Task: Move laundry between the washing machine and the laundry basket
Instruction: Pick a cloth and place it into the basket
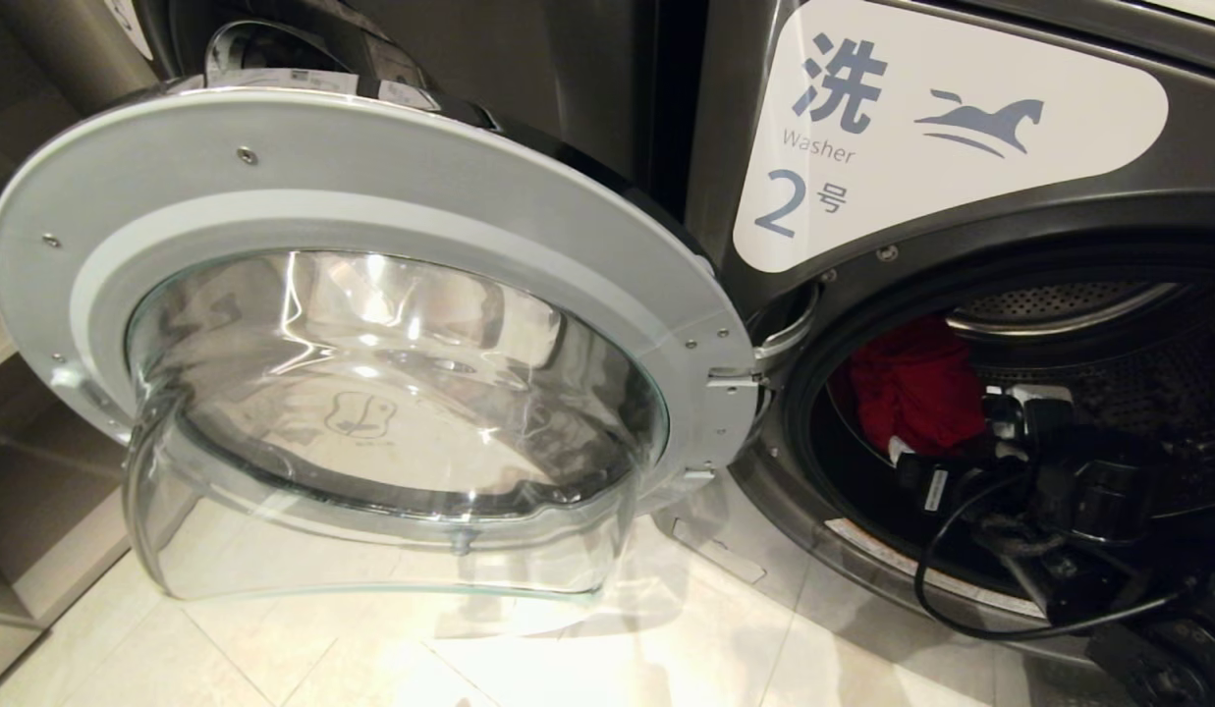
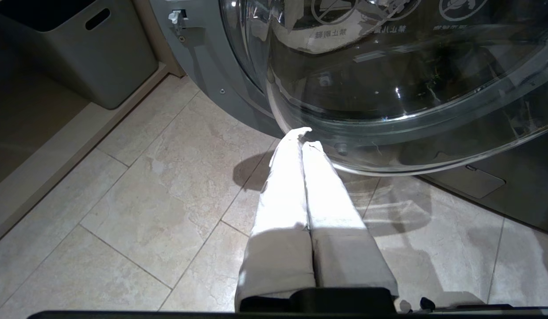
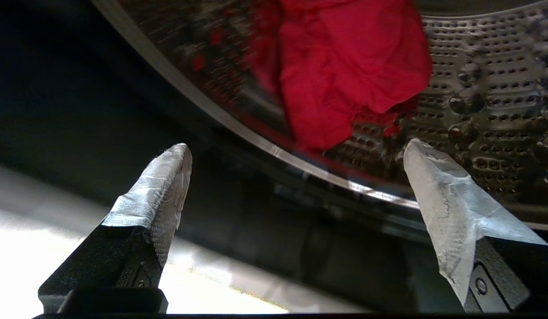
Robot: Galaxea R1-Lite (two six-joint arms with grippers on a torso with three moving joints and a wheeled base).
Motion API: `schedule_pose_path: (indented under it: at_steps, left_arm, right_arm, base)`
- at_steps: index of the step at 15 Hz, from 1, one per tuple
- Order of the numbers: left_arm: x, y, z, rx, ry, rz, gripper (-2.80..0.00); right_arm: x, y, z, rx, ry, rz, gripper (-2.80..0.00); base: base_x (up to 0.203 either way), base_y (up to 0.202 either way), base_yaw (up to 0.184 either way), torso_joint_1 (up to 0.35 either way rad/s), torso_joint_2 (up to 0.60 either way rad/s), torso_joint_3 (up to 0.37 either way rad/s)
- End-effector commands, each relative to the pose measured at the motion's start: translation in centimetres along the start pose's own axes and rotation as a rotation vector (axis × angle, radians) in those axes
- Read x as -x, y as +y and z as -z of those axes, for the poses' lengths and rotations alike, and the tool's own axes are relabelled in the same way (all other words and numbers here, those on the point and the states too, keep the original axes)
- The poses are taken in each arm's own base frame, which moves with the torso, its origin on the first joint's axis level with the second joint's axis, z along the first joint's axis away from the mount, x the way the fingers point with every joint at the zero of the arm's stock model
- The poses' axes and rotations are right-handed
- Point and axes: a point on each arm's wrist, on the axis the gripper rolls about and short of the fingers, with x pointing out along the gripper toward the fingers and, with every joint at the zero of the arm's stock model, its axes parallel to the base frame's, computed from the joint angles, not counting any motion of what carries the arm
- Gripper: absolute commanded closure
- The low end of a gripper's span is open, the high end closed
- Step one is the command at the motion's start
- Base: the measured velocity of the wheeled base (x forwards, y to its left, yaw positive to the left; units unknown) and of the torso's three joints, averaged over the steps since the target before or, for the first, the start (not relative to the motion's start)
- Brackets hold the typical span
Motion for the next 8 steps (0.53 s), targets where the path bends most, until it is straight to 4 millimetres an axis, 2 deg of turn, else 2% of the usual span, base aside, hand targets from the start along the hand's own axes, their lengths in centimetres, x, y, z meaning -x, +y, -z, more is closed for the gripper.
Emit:
schedule_pose_path:
  at_steps: [1,8]
  left_arm:
    - [-0.2,-0.1,1.1,0.000,0.041,0.002,0.00]
    - [-0.2,-0.1,1.1,0.000,0.041,0.002,0.00]
  right_arm:
    - [-2.7,0.2,1.8,0.007,0.032,0.037,-2.80]
    - [-8.9,0.7,3.1,-0.021,-0.019,0.110,-2.80]
  base:
    - [0.000,0.000,0.000,0.000,0.00,0.000]
    - [0.000,0.000,0.000,0.000,0.00,0.000]
